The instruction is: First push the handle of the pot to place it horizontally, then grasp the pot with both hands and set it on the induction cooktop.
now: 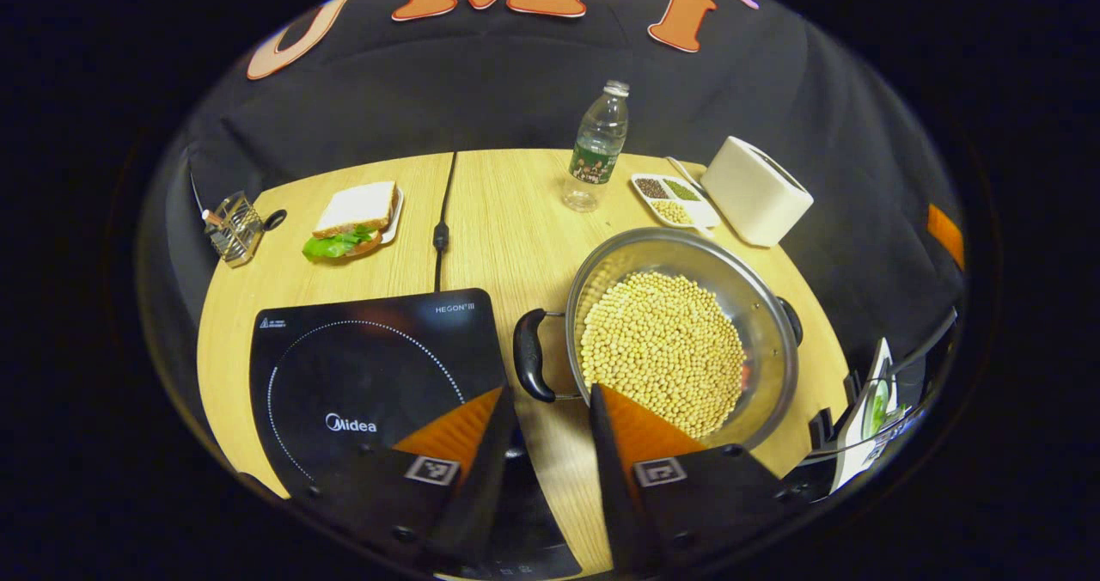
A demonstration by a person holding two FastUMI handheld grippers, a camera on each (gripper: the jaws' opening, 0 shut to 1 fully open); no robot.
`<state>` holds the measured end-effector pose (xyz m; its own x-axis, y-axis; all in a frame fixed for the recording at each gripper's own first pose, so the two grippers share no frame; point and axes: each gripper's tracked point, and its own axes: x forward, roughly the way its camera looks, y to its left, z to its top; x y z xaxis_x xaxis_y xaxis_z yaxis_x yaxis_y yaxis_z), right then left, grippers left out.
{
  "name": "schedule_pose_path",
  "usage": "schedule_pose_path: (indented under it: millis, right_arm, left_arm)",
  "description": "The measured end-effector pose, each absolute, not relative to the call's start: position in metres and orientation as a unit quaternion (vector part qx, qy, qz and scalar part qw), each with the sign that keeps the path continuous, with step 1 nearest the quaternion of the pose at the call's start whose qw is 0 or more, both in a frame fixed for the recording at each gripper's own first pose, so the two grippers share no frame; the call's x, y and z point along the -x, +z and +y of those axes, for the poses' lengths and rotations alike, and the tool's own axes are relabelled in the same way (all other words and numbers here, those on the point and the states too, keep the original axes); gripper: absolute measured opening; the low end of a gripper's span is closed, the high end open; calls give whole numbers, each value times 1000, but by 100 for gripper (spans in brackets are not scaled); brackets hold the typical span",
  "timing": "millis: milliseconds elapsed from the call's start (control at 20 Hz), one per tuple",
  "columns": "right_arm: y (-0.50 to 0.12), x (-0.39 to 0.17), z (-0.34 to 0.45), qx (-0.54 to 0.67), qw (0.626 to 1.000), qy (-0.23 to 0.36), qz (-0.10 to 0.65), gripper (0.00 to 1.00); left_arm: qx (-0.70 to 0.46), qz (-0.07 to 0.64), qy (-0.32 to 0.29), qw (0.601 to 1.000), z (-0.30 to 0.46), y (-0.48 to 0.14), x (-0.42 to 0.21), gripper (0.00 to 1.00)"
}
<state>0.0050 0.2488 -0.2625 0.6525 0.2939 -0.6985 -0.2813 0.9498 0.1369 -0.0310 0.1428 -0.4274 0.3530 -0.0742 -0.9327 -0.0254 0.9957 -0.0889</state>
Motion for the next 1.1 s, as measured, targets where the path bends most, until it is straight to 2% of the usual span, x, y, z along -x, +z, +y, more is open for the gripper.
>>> schedule_pose_path:
  millis: [100, 200, 450, 650, 700, 800, 1050, 1100]
  right_arm:
    - [-283, 0, 258, -10, 895, 162, 416, 96]
    - [-304, 6, 264, -14, 881, 163, 444, 96]
    - [-354, 17, 276, -31, 843, 155, 514, 96]
    - [-388, 32, 280, -39, 816, 145, 559, 96]
    - [-395, 34, 281, -38, 811, 143, 567, 96]
    - [-407, 38, 283, -34, 802, 143, 579, 96]
    - [-440, 44, 289, -18, 785, 135, 605, 96]
    - [-448, 46, 290, -15, 780, 132, 611, 95]
  left_arm:
    - [40, 560, -29, 827, 142, -428, 21, 82]
    - [31, 564, -31, 825, 141, -436, 15, 90]
    - [19, 572, -29, 820, 140, -465, -1, 94]
    - [19, 592, -26, 805, 142, -484, 1, 87]
    - [27, 596, -20, 802, 145, -488, 0, 91]
    - [36, 582, -27, 812, 139, -486, -10, 90]
    - [15, 590, -29, 807, 137, -498, -11, 90]
    - [21, 591, -25, 806, 137, -500, -11, 93]
